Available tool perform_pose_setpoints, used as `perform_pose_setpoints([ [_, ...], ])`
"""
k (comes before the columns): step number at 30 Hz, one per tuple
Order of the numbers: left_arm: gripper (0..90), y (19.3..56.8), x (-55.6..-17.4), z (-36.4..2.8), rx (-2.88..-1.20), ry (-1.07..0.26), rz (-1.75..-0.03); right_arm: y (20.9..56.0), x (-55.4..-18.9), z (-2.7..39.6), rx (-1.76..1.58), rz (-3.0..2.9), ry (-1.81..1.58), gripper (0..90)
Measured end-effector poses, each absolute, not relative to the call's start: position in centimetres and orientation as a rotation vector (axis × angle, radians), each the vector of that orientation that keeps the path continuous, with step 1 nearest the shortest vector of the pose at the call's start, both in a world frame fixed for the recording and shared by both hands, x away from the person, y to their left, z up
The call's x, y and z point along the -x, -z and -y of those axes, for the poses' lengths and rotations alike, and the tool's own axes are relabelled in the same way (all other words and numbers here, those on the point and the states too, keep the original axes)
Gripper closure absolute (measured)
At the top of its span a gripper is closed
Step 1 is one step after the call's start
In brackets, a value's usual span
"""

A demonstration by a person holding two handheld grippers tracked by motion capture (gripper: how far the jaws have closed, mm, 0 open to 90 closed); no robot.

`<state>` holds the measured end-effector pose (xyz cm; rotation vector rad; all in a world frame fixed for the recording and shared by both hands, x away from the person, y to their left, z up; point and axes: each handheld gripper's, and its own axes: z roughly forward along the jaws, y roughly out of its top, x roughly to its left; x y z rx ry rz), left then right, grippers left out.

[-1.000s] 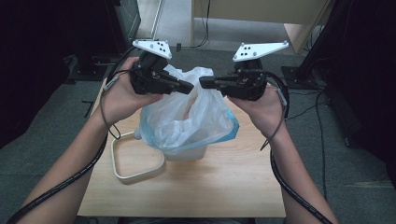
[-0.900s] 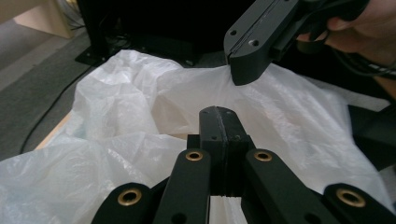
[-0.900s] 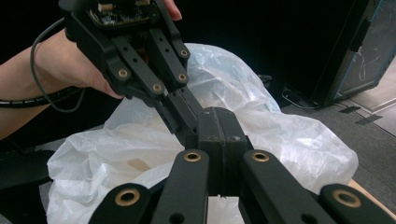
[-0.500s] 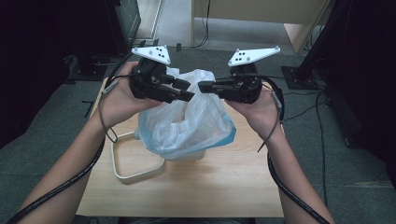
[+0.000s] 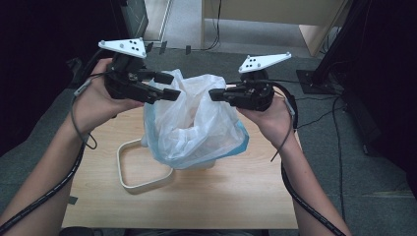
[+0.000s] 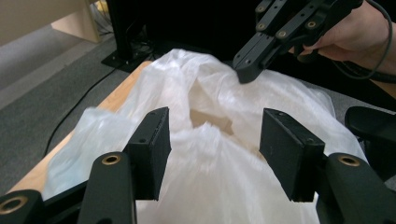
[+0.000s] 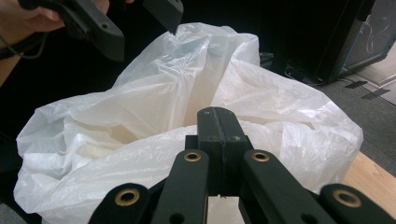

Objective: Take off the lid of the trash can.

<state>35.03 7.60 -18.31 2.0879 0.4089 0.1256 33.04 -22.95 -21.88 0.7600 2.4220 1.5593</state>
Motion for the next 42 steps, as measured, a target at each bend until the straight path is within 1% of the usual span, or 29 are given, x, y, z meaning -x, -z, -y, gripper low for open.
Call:
perform_pose_setpoints([
  [3, 42.2, 19.1, -35.2, -8.2, -2.137, -0.09, -0.434, 21.9, -33.0, 23.1, -0.764, -2.418, -1.561, 90.0],
  [7, 41.3, 20.8, -35.3, -7.5, -2.177, -0.049, -0.442, 21.6, -33.2, 22.9, -0.76, -2.409, -1.576, 90.0],
  [9, 43.5, 21.5, -35.4, -6.8, -2.187, -0.039, -0.434, 21.5, -33.3, 22.5, -0.751, -2.41, -1.58, 90.0],
  [11, 48.5, 22.0, -35.5, -6.0, -2.198, -0.02, -0.435, 21.3, -33.3, 22.1, -0.738, -2.413, -1.582, 90.0],
  [12, 48.6, 22.1, -35.6, -5.6, -2.206, -0.016, -0.432, 21.2, -33.3, 21.8, -0.732, -2.415, -1.578, 90.0],
  [13, 50.6, 22.3, -35.6, -5.2, -2.216, -0.014, -0.425, 21.1, -33.3, 21.6, -0.725, -2.417, -1.576, 90.0],
  [15, 57.6, 22.5, -35.6, -4.4, -2.246, -0.02, -0.405, 21.0, -33.4, 21.3, -0.72, -2.418, -1.581, 90.0],
  [18, 73.5, 22.7, -35.5, -3.1, -2.312, -0.029, -0.387, 21.0, -33.4, 21.1, -0.712, -2.42, -1.585, 90.0],
  [19, 82.8, 22.7, -35.5, -2.7, -2.333, -0.023, -0.397, 21.0, -33.4, 21.0, -0.709, -2.418, -1.587, 90.0],
  [20, 88.1, 22.7, -35.5, -2.4, -2.347, -0.016, -0.407, 21.0, -33.4, 21.0, -0.71, -2.417, -1.59, 90.0],
  [21, 90.0, 22.7, -35.5, -2.1, -2.348, -0.026, -0.405, 21.0, -33.3, 21.0, -0.71, -2.414, -1.594, 90.0],
  [26, 90.0, 21.4, -35.3, -1.4, -2.218, -0.002, -0.397, 20.9, -33.3, 21.2, -0.713, -2.406, -1.607, 90.0],
  [32, 90.0, 21.5, -35.1, -0.3, -2.22, -0.029, -0.382, 21.4, -33.3, 21.2, -0.713, -2.406, -1.611, 89.9],
  [33, 90.0, 21.6, -35.1, -0.4, -2.222, -0.032, -0.38, 21.5, -33.3, 21.3, -0.712, -2.403, -1.609, 82.7],
  [34, 90.0, 21.7, -35.1, -0.4, -2.22, -0.033, -0.383, 21.7, -33.4, 21.4, -0.71, -2.4, -1.616, 72.0],
  [35, 90.0, 21.7, -35.2, -0.5, -2.221, -0.036, -0.387, 22.0, -33.5, 21.5, -0.699, -2.416, -1.621, 64.5],
  [36, 90.0, 21.7, -35.2, -0.7, -2.218, -0.039, -0.39, 22.2, -33.4, 21.6, -0.682, -2.411, -1.605, 59.7],
  [38, 90.0, 21.7, -35.3, -1.1, -2.208, -0.039, -0.405, 22.5, -33.3, 22.0, -0.671, -2.408, -1.577, 51.3],
  [42, 90.0, 21.5, -35.4, -1.5, -2.197, -0.046, -0.416, 23.4, -33.3, 22.8, -0.696, -2.433, -1.591, 41.6],
])
